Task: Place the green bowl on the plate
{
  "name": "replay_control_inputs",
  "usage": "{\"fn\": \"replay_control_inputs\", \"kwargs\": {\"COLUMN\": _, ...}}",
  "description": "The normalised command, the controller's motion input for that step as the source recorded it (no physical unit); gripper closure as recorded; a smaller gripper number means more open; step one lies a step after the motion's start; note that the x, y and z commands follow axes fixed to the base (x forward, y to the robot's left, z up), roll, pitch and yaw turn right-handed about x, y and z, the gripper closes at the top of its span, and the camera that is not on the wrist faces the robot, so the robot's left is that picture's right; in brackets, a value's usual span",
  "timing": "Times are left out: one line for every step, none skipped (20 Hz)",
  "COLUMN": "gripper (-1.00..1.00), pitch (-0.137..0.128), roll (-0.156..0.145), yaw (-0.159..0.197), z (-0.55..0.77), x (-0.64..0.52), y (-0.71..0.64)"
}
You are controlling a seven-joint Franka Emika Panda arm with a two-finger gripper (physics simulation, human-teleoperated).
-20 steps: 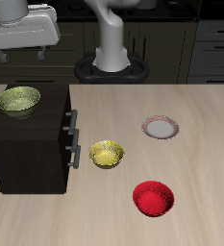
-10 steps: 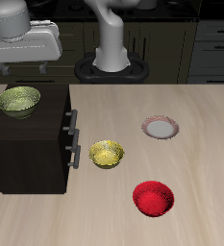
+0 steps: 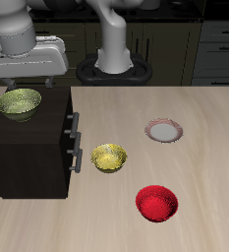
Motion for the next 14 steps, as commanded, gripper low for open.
{"fn": "replay_control_inputs", "kwargs": {"gripper": -1.00, "pitch": 0.040, "roll": -0.035, "yaw": -0.037, "z": -0.13, "x": 0.00, "y": -0.05}}
{"fn": "replay_control_inputs", "kwargs": {"gripper": -1.00, "pitch": -0.011, "roll": 0.020, "yaw": -0.072, "z": -0.07, "x": -0.02, "y": 0.02}}
{"fn": "replay_control_inputs", "kwargs": {"gripper": -1.00, "pitch": 0.027, "roll": 0.034, "yaw": -0.015, "z": -0.11, "x": -0.05, "y": 0.08}}
{"fn": "replay_control_inputs", "kwargs": {"gripper": -1.00, "pitch": 0.019, "roll": -0.001, "yaw": -0.009, "z": -0.16, "x": -0.04, "y": 0.09}}
{"fn": "replay_control_inputs", "kwargs": {"gripper": -1.00, "pitch": 0.036, "roll": -0.005, "yaw": 0.035, "z": -0.28, "x": 0.02, "y": 0.08}}
{"fn": "replay_control_inputs", "kwargs": {"gripper": -1.00, "pitch": 0.004, "roll": 0.033, "yaw": -0.051, "z": -0.12, "x": -0.05, "y": 0.16}}
{"fn": "replay_control_inputs", "kwargs": {"gripper": -1.00, "pitch": 0.004, "roll": 0.022, "yaw": 0.023, "z": -0.13, "x": 0.06, "y": 0.06}}
{"fn": "replay_control_inputs", "kwargs": {"gripper": -1.00, "pitch": 0.043, "roll": -0.035, "yaw": 0.037, "z": -0.25, "x": 0.01, "y": -0.02}}
{"fn": "replay_control_inputs", "kwargs": {"gripper": -1.00, "pitch": 0.022, "roll": 0.008, "yaw": -0.051, "z": -0.20, "x": -0.02, "y": -0.03}}
{"fn": "replay_control_inputs", "kwargs": {"gripper": -1.00, "pitch": 0.040, "roll": -0.003, "yaw": 0.028, "z": -0.26, "x": 0.04, "y": -0.03}}
{"fn": "replay_control_inputs", "kwargs": {"gripper": -1.00, "pitch": 0.022, "roll": -0.050, "yaw": -0.036, "z": -0.23, "x": -0.01, "y": -0.10}}
{"fn": "replay_control_inputs", "kwargs": {"gripper": -1.00, "pitch": 0.046, "roll": 0.027, "yaw": 0.049, "z": -0.31, "x": 0.06, "y": 0.11}}
{"fn": "replay_control_inputs", "kwargs": {"gripper": -1.00, "pitch": 0.032, "roll": 0.037, "yaw": 0.044, "z": -0.23, "x": 0.02, "y": -0.04}}
{"fn": "replay_control_inputs", "kwargs": {"gripper": -1.00, "pitch": 0.046, "roll": -0.070, "yaw": -0.063, "z": -0.31, "x": 0.04, "y": -0.05}}
